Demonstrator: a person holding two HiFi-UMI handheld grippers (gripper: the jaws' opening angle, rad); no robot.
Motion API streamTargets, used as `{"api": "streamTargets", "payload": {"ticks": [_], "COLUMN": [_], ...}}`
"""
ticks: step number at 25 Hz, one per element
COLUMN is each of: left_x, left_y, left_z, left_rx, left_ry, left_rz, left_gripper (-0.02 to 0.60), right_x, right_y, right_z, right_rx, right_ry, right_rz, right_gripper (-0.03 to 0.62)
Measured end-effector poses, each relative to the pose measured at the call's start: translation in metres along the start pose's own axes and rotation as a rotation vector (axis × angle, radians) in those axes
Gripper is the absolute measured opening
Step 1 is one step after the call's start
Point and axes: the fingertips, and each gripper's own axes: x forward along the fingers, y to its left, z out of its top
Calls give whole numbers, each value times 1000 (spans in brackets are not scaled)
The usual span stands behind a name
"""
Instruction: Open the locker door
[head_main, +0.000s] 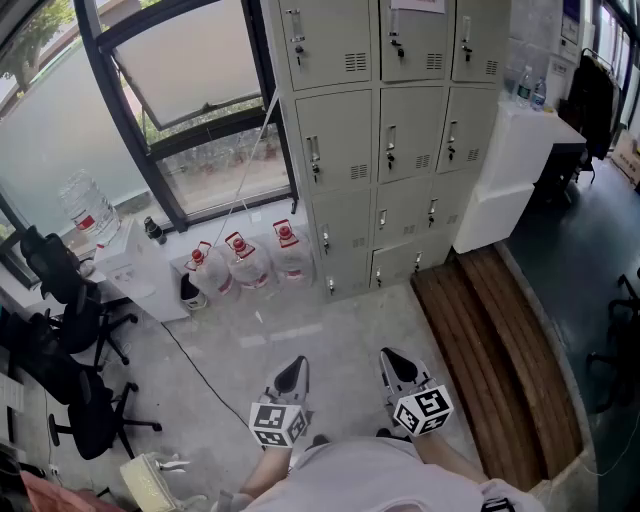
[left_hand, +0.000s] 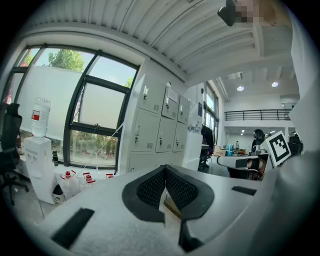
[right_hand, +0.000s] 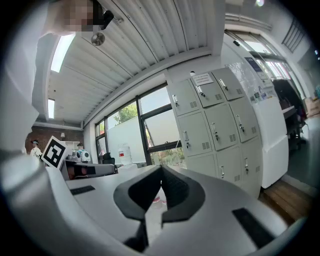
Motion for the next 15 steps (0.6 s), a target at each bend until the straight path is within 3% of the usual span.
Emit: {"api": "streamTargets", "payload": {"ticks": [15], "left_x": [2], "left_y": [-8], "left_z": [-1], "left_rx": [14], "left_ry": [3], "left_rz": [-2], "left_gripper": [3], "right_x": [-6], "right_y": [-7], "right_z": [-2], "right_rx": [1], "right_ry": [-2], "right_rz": [-20], "right_gripper": [14]}}
